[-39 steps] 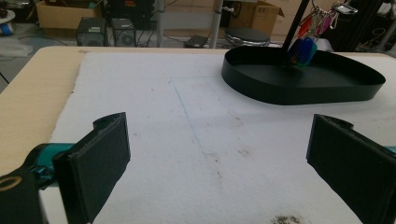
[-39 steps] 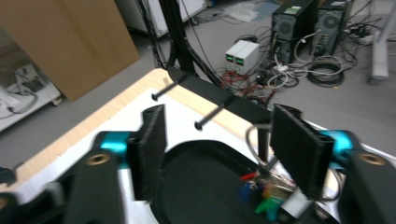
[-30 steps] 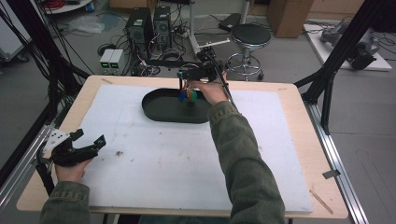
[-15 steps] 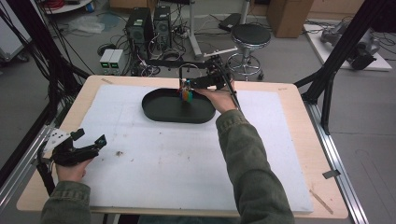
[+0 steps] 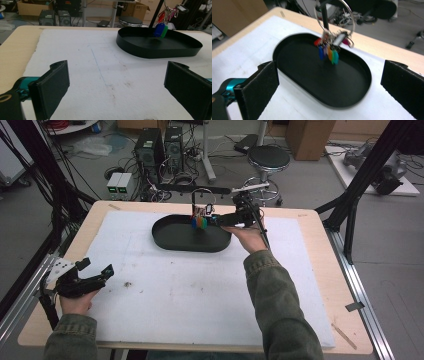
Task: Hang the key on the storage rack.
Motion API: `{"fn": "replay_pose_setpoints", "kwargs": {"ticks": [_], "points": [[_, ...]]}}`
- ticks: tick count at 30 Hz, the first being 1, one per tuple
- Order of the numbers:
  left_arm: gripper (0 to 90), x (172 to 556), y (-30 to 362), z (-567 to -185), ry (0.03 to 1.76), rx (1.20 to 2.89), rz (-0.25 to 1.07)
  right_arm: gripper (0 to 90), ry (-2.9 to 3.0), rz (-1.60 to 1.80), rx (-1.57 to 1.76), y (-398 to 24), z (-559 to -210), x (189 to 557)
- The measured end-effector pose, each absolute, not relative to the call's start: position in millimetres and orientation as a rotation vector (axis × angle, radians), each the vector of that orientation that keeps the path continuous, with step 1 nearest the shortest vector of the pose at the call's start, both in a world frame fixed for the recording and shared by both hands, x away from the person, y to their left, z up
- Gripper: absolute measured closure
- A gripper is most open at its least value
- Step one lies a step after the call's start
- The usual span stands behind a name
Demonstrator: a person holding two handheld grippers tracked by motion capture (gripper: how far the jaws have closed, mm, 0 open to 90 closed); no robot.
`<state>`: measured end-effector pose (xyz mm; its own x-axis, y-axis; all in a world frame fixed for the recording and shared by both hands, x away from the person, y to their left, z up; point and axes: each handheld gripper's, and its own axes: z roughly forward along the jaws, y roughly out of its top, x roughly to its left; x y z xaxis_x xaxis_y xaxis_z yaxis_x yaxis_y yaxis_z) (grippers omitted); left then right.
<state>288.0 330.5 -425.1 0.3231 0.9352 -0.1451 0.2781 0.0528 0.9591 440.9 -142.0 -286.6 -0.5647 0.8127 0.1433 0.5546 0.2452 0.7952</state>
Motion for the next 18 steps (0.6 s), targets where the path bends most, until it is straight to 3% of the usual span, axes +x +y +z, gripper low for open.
{"fn": "replay_pose_setpoints", "kwargs": {"ticks": [18], "points": [[6.6,289.1,331.9,-425.5,1.183,1.459,0.718,0.6,2.206,1.229,1.308,-179.7,-297.7,411.8]]}}
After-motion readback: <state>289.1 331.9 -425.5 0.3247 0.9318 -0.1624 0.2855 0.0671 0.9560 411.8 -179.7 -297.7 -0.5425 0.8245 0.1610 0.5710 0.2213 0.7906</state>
